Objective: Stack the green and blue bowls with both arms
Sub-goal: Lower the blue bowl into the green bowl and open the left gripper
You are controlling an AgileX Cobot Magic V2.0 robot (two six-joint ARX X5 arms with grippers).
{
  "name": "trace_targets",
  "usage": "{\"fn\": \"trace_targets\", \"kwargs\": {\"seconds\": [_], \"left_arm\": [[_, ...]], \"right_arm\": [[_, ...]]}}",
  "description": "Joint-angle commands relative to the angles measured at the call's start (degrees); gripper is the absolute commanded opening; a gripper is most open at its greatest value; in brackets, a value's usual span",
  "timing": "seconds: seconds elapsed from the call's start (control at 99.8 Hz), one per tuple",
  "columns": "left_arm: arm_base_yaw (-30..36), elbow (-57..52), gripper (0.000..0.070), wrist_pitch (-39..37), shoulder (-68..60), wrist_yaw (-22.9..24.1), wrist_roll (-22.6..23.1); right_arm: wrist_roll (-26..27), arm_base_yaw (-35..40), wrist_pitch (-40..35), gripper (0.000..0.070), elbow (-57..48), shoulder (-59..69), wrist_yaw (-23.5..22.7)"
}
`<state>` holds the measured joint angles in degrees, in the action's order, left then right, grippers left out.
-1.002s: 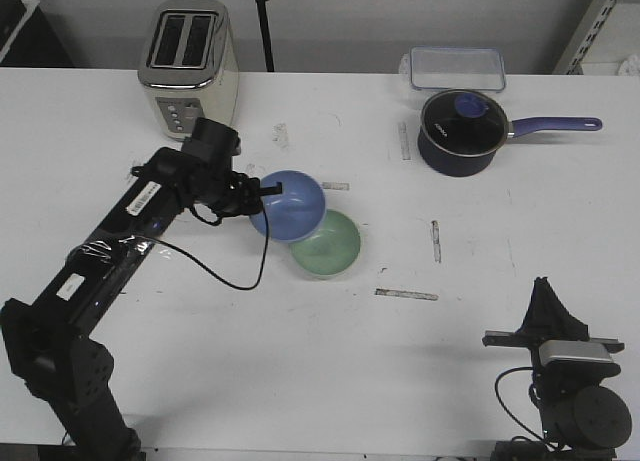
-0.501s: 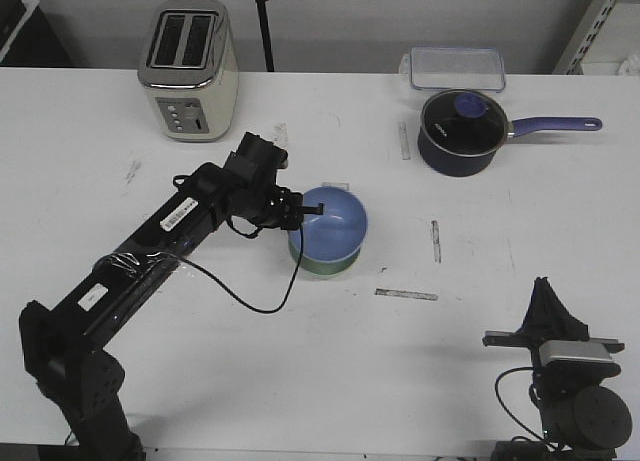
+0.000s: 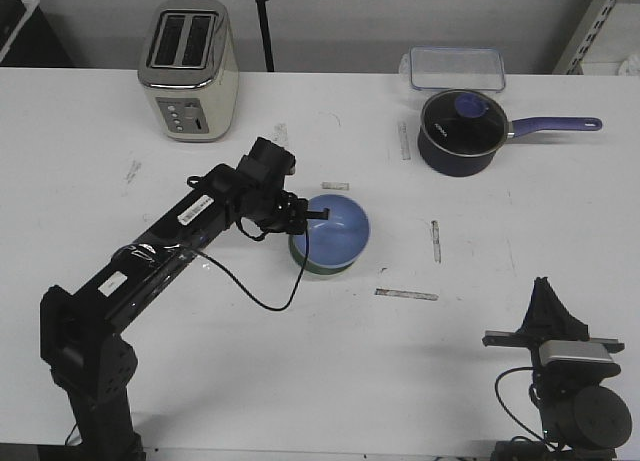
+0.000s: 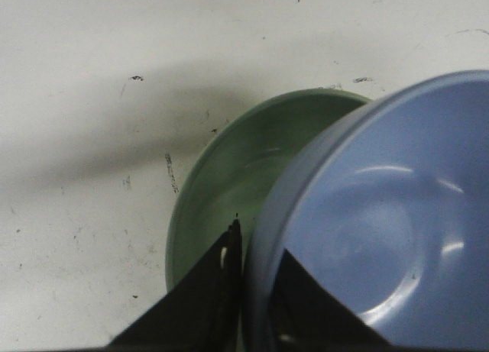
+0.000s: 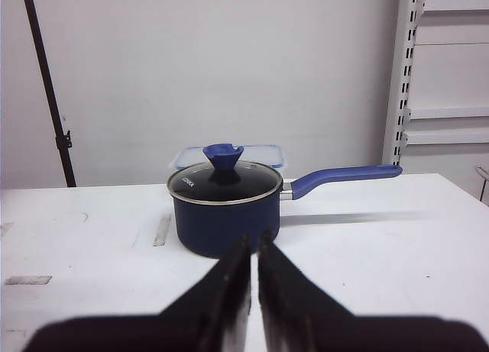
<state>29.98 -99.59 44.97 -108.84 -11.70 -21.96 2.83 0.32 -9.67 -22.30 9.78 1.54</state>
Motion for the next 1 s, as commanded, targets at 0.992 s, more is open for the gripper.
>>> {"fn": "trace_targets", "kwargs": {"seconds": [0.992], "left_arm": [[0.81, -1.57, 0.018, 0.17, -2.01, 0.11, 0.7]], "right_arm": [[0.13, 0.0, 0.66, 0.0009, -0.09, -0.09, 0.0]]}}
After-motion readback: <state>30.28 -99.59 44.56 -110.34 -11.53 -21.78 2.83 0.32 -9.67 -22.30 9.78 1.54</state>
